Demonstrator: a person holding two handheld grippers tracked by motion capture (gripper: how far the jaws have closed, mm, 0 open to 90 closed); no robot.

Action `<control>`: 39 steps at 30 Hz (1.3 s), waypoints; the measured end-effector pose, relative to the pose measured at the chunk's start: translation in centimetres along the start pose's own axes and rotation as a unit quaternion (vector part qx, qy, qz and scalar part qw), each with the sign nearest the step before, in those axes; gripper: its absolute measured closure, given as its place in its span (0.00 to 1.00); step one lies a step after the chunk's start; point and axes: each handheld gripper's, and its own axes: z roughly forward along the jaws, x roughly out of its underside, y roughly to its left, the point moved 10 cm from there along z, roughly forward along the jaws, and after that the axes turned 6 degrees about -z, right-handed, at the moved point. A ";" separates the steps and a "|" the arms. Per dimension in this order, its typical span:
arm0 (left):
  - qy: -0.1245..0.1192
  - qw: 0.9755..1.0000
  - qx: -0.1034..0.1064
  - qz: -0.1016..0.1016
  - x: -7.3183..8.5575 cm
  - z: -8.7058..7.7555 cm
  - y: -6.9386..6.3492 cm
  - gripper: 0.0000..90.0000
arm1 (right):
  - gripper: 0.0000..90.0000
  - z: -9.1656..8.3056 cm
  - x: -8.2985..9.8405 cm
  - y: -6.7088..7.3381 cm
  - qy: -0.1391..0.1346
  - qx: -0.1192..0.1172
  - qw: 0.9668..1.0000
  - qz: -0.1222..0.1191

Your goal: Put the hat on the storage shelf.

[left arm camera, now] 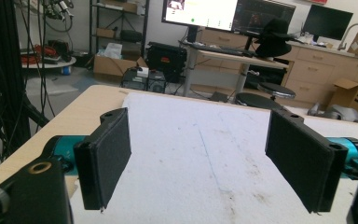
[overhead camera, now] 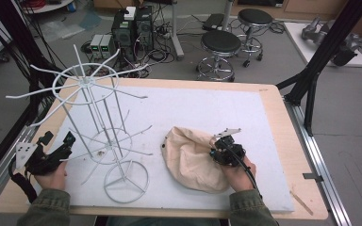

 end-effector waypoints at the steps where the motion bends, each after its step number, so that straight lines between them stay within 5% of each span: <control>1: 0.000 1.000 0.000 0.000 0.0 0.0 0.0 0.25 | 0.85 0.0 0.0 0.0 0.000 0.000 1.000 0.000; 16: -0.001 1.000 0.001 0.000 0.0 0.0 -0.1 0.25 | 0.85 -0.3 0.0 -0.2 -0.015 -0.009 1.000 0.012; 26: -0.001 1.000 0.006 -0.004 0.0 0.0 -0.1 0.25 | 0.85 -1.3 -0.9 0.4 -0.052 -0.037 0.998 0.019; 39: -0.004 1.000 0.008 -0.010 -0.1 -0.1 -0.1 0.25 | 0.85 -4.1 -2.4 0.2 -0.136 -0.065 0.987 0.047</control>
